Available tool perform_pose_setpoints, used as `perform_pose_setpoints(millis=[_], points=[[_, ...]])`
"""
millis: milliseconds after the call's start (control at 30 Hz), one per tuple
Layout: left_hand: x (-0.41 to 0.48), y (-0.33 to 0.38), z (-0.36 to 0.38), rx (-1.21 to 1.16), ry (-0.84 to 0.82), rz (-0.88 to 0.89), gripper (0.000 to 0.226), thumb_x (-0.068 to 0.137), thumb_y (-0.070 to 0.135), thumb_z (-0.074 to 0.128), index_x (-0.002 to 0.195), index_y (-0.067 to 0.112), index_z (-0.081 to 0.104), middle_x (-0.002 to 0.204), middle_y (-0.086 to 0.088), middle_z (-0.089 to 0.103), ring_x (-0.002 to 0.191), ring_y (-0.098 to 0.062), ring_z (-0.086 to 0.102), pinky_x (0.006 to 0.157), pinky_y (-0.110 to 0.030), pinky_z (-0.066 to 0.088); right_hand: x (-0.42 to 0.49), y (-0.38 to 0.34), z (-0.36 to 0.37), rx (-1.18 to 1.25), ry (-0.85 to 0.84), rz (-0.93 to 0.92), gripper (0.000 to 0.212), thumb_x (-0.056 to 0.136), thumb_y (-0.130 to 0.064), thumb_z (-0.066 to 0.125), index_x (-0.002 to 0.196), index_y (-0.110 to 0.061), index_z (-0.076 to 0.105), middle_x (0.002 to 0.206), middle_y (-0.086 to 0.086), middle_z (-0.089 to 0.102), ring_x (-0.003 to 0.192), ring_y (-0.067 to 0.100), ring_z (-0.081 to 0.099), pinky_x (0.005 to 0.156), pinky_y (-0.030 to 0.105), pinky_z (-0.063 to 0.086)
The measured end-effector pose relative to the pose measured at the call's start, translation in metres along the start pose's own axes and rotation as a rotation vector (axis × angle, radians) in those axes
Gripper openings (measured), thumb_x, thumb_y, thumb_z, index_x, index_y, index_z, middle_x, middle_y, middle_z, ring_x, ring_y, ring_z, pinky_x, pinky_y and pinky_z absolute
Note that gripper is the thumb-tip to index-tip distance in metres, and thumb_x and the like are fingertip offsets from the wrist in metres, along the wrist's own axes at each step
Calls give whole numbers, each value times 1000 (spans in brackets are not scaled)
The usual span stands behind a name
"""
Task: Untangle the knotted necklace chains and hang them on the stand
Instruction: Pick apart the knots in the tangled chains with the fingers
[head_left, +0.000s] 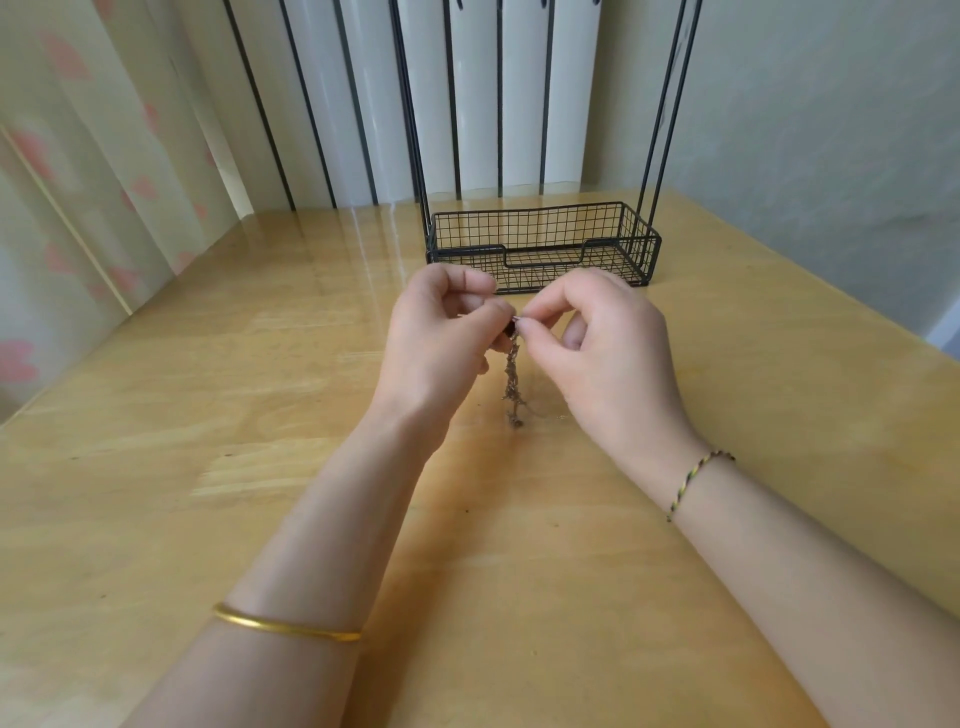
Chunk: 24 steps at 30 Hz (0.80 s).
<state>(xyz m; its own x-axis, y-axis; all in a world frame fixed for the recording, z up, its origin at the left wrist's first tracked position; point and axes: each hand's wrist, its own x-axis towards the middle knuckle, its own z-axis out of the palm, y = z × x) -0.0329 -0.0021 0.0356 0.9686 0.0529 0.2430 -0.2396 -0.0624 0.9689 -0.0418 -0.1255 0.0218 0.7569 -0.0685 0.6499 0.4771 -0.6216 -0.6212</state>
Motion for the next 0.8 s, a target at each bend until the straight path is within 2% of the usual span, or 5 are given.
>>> perform_pose_setpoints(millis=[200, 400, 567, 733, 800], points=[[-1, 0, 2, 41, -11, 67, 16, 88, 2, 57, 91, 17, 52, 80, -2, 58, 56, -7, 58, 44, -20, 39, 0, 5, 4, 6, -65, 130, 10, 79, -22, 69, 79, -22, 59, 75, -14, 56, 59, 1, 46, 58, 26, 41], [0, 1, -2, -70, -29, 34, 17, 91, 0, 53, 91, 17, 49, 85, -4, 58, 54, -6, 54, 44, -17, 37, 2, 5, 1, 411, -299, 452, 13, 97, -22, 47, 98, -19, 59, 84, 1, 70, 36, 3, 39, 41, 17, 34], [-1, 3, -2, -91, -55, 46, 18, 92, -1, 51, 90, 16, 47, 86, -4, 56, 53, -6, 52, 40, -17, 37, 3, 1, 1, 738, -528, 632, 23, 99, -20, 40, 87, -16, 60, 80, 11, 70, 36, 7, 28, 35, 16, 15], [1, 3, -5, -71, -42, 76, 19, 92, 0, 50, 88, 19, 47, 77, 6, 57, 54, -5, 51, 47, -16, 37, 7, 6, -3, 735, -482, 661, 17, 94, -14, 51, 103, -3, 62, 77, 6, 66, 37, 4, 30, 35, 15, 18], [2, 3, -6, -63, -47, 78, 20, 93, 0, 49, 88, 20, 48, 77, 7, 57, 56, -4, 51, 50, -17, 37, 8, 6, -6, 673, -415, 648, 12, 93, -15, 54, 95, -8, 64, 80, 4, 67, 38, 5, 33, 34, 14, 23]])
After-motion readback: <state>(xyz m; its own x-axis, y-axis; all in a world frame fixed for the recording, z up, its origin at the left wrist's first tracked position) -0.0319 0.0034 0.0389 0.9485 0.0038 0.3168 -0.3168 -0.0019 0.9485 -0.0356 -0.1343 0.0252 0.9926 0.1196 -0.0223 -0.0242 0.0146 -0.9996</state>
